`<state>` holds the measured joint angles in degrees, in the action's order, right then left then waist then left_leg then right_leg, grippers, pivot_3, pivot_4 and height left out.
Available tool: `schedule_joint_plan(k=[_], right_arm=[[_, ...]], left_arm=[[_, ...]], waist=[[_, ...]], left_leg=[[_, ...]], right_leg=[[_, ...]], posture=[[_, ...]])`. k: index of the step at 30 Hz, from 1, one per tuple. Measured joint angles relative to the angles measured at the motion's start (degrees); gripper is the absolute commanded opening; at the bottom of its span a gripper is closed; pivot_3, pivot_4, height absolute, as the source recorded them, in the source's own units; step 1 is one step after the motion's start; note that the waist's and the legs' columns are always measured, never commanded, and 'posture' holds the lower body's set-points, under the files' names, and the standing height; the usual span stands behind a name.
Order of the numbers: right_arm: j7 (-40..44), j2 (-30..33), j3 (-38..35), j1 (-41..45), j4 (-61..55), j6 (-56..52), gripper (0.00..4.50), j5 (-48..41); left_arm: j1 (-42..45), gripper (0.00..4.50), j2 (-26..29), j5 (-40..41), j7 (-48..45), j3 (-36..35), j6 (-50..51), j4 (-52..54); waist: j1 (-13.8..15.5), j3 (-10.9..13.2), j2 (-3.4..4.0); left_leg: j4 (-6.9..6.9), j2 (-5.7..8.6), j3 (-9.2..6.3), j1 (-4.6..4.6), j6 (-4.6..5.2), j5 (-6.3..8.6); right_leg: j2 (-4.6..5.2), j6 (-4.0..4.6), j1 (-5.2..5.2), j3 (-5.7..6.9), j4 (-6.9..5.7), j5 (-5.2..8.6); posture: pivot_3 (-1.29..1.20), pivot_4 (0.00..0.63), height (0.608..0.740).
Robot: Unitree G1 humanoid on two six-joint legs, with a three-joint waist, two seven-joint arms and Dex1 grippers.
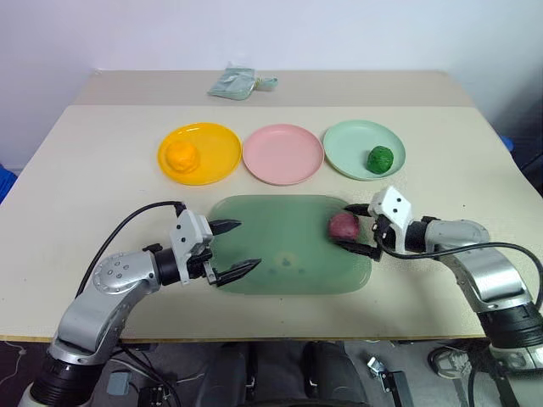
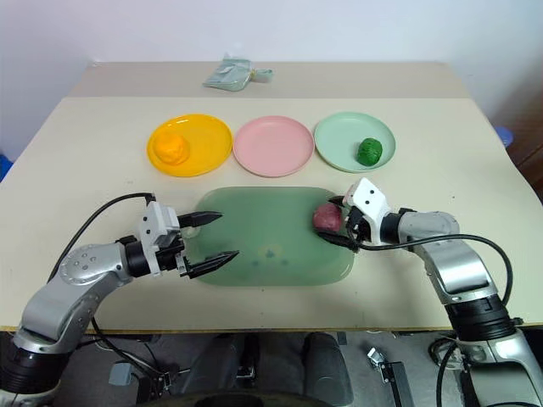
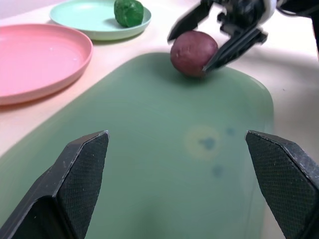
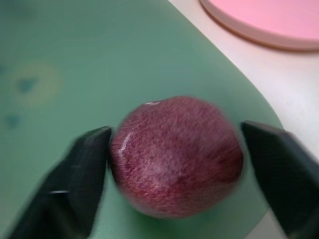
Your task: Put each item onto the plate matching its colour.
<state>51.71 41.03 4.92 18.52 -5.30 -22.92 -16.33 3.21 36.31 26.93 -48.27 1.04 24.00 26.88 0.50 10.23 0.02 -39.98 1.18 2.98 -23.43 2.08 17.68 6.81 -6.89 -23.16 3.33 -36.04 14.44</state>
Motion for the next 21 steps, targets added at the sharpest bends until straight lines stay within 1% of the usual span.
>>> schedule_joint_plan(k=[1, 3, 6, 9, 11, 13, 15, 17, 19, 21], right_arm=[[-0.14, -0.69, 0.33, 0.58, -0.01, 0.10, 2.58, 0.07], [-1.18, -2.98, 0.38, 1.94, 0.15, 0.11, 2.54, 0.09], [-7.20, -11.75, 0.60, 9.73, 4.08, 0.79, 2.54, 1.24], [-18.35, -21.88, 0.68, 21.40, 15.23, 1.90, 2.54, 5.91], [-23.31, -25.29, 0.97, 26.00, 22.17, 3.20, 2.54, 8.62], [-26.88, -28.94, 1.16, 30.09, 31.73, 6.39, 2.54, 10.70], [-29.36, -31.59, 1.19, 33.20, 41.26, 9.56, 3.57, 11.87], [-30.79, -32.52, 1.10, 35.05, 47.38, 12.25, 4.46, 12.86], [-31.75, -32.49, 0.27, 36.10, 51.46, 15.36, 4.49, 13.45], [-30.98, -31.74, 0.05, 36.10, 52.13, 18.22, 4.49, 13.74]], left_arm=[[0.06, 4.50, 0.00, 0.00, 0.00, 0.01, 0.31, 0.00], [-0.03, 4.50, 0.05, 0.00, 0.09, -0.14, 0.44, 0.01], [-0.86, 4.50, 0.05, -0.03, 1.27, -1.06, 0.52, 0.10], [-2.59, 4.50, -1.36, -0.61, 5.25, -4.09, 0.30, 0.01], [-3.95, 4.50, -2.22, -1.39, 7.62, -5.41, 0.24, -0.17], [-6.20, 4.50, -3.46, -1.38, 9.63, -7.26, 0.25, -0.23], [-7.74, 4.50, -4.82, -1.35, 11.07, -7.77, 0.25, 0.26], [-9.07, 4.50, -5.50, -1.38, 11.78, -7.84, 0.19, 0.94], [-10.27, 4.50, -6.19, -1.42, 12.60, -8.12, 0.13, 1.73], [-10.43, 4.50, -6.86, -1.49, 13.70, -8.41, 0.07, 2.25]], waist=[[0.03, 0.00, 0.00], [0.10, 0.00, 0.00], [-0.44, 0.01, 0.01], [-1.34, 0.01, 0.02], [-1.11, 0.00, 0.01], [-1.24, 0.00, 0.00], [-1.28, 0.00, 0.01], [-1.30, 0.01, 0.02], [-1.34, 0.02, 0.04], [-1.43, 0.02, 0.04]], left_leg=[[0.00, 0.00, -0.01, 0.00, 0.00, 0.00], [-0.01, 0.00, -0.01, 0.00, -0.01, 0.00], [0.00, 0.00, 0.00, 0.00, -0.06, -0.03], [0.12, -0.01, -0.02, 0.00, -0.14, -0.07], [0.21, 0.03, -0.07, -0.03, -0.14, -0.08], [0.30, 0.08, -0.05, -0.04, -0.14, -0.08], [0.30, 0.11, -0.05, -0.05, -0.13, -0.07], [0.31, 0.10, -0.06, -0.05, -0.14, -0.08], [0.31, 0.09, -0.05, -0.05, -0.15, -0.08], [0.31, 0.09, -0.04, -0.05, -0.15, -0.09]], right_leg=[[0.00, 0.00, 0.00, 0.00, 0.00, 0.00], [0.00, 0.00, 0.02, 0.01, 0.00, 0.00], [-0.01, 0.00, -0.03, -0.01, -0.04, 0.00], [-0.05, 0.02, -0.13, 0.00, -0.07, 0.01], [-0.04, 0.03, -0.14, 0.03, -0.06, 0.01], [-0.03, 0.03, -0.12, 0.03, -0.07, 0.01], [-0.03, 0.02, -0.11, 0.04, -0.06, 0.01], [-0.04, 0.02, -0.11, 0.04, -0.06, 0.01], [-0.05, 0.02, -0.11, 0.04, -0.06, 0.01], [-0.06, 0.02, -0.12, 0.04, -0.06, 0.01]], posture=[[0.00, 0.150, 0.740], [0.00, 0.150, 0.740], [0.00, 0.150, 0.740], [0.00, 0.150, 0.740], [0.00, 0.150, 0.740], [0.00, 0.150, 0.740], [0.00, 0.150, 0.740], [0.00, 0.150, 0.740], [0.00, 0.150, 0.740], [0.00, 0.150, 0.740]])
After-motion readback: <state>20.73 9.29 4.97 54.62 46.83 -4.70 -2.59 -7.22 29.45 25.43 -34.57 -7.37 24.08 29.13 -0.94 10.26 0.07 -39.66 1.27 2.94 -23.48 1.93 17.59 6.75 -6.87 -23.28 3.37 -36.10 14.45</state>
